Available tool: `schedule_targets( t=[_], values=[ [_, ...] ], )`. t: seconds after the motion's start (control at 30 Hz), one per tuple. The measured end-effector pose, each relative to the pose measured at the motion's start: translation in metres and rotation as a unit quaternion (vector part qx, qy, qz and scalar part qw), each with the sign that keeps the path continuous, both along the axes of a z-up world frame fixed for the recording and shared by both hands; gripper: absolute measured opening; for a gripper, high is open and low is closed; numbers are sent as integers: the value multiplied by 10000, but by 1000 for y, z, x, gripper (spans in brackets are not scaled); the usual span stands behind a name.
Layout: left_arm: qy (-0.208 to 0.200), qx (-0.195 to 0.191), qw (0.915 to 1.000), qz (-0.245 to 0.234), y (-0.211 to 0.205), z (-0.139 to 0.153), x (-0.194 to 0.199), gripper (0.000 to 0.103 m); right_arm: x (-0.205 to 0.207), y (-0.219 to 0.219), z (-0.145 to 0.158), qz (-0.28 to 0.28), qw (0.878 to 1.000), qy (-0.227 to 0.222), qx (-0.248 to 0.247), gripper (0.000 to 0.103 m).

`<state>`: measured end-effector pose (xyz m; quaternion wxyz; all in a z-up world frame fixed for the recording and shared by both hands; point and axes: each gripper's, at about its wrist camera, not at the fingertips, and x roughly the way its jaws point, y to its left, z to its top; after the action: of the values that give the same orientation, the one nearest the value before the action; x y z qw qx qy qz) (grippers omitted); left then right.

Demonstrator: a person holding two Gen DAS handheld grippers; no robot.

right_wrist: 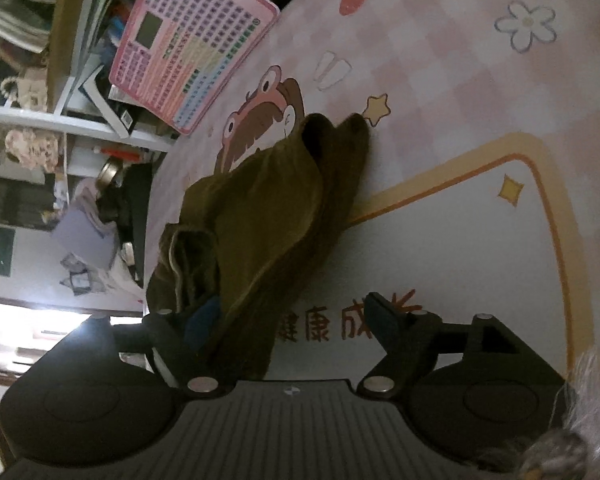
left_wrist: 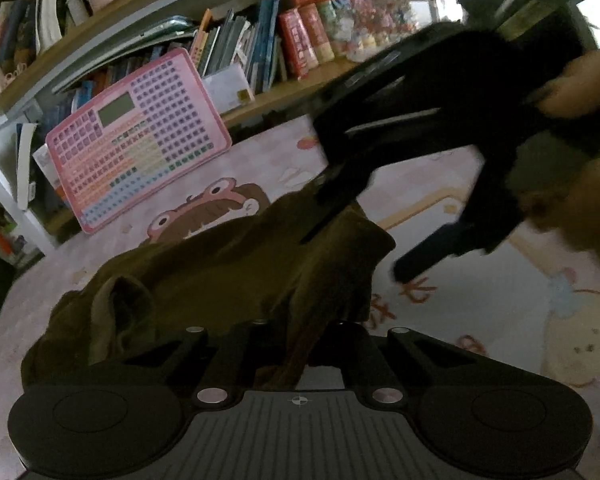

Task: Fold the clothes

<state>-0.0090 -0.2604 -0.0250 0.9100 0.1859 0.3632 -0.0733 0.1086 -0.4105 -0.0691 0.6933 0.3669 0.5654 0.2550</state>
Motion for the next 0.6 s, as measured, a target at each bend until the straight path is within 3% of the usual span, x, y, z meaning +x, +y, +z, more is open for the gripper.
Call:
schedule_targets(
  t=[0.2,0.27,0.3,0.33,0.4,0.47,0.6],
  values=[
    [-19,-450,9990,-39,4,15,-19,5,4,1,-18,-272,9982,493,220,73],
    [-2,-604,9982,-6,6,19,-23,5,5,-1,-22,-397,9972,585,225,60],
    [13,-681,9977,13,7,20,-24,5,5,-4,-23,-455,9969,611,201,41],
    [28,-757,9971,31,8,21,-25,5,5,-7,-24,-513,9965,638,177,29],
    [55,-906,9959,5,8,23,-27,5,4,-15,-25,-634,9955,657,238,16],
    [79,-1048,9944,-82,5,25,-27,5,3,-21,-24,-745,9950,606,274,13],
    [69,-1276,9910,-392,-6,28,-25,5,0,-34,-3,-880,9960,95,124,10]
  ],
)
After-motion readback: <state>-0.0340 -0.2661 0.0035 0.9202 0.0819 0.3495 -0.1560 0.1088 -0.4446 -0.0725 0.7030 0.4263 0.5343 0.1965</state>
